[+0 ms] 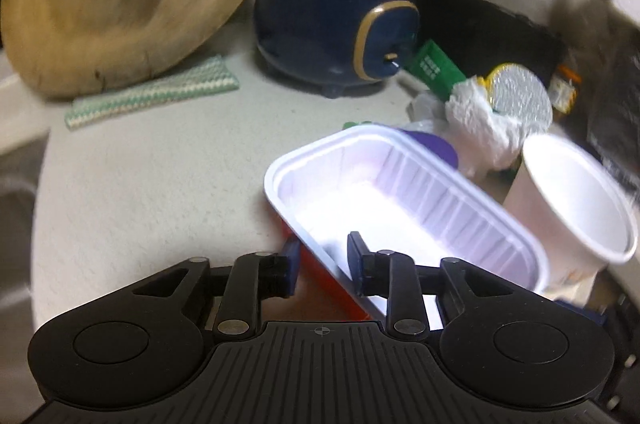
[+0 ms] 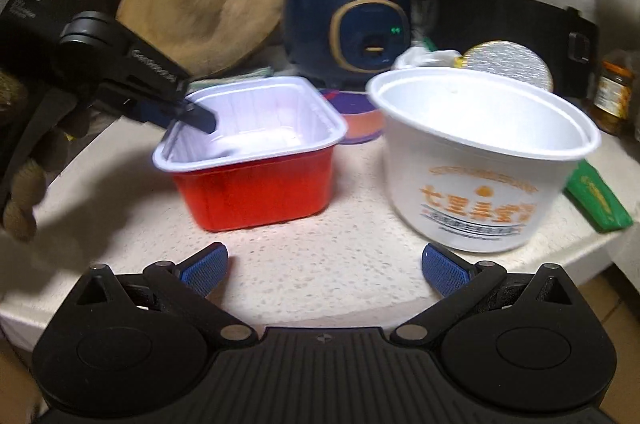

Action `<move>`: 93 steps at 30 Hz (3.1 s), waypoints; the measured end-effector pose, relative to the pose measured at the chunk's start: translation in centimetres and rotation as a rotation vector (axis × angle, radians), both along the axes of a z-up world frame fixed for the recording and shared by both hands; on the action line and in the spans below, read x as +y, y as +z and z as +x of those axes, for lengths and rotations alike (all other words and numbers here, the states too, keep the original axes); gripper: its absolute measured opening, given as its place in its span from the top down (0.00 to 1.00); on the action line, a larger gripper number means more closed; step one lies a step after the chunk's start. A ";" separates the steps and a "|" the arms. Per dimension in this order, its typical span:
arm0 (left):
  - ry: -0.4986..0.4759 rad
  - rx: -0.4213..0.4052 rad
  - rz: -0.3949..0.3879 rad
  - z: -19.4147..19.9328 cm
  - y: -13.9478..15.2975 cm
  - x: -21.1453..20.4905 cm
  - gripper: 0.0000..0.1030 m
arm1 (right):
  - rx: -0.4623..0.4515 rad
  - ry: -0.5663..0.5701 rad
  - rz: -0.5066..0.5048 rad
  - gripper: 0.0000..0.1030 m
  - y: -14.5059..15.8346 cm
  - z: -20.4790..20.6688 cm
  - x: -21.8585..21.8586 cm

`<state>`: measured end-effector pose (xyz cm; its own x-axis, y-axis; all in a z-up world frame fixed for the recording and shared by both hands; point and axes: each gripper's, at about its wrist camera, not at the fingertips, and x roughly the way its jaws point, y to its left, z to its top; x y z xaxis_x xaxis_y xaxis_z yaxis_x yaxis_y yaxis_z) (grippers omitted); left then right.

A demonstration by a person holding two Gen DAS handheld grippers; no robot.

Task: Collect trash
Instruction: 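Move the left gripper to the red-and-white tray and grasp its rim, then grasp the purple eggplant sponge with the right gripper while the left gripper holds the tray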

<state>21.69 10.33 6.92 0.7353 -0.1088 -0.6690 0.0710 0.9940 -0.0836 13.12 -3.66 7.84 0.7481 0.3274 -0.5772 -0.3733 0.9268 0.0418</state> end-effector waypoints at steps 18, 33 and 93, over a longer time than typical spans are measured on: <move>-0.020 0.088 -0.054 -2.1 -1.3 6.6 0.85 | 0.261 0.141 -0.064 0.05 3.0 2.7 1.8; 0.052 0.062 -0.190 -6.5 -0.5 10.4 0.87 | -0.144 0.115 -0.364 0.07 5.8 9.2 12.6; -0.026 0.065 -0.144 -6.8 -1.6 7.0 0.76 | 0.273 -0.238 -0.149 0.06 4.7 22.1 8.6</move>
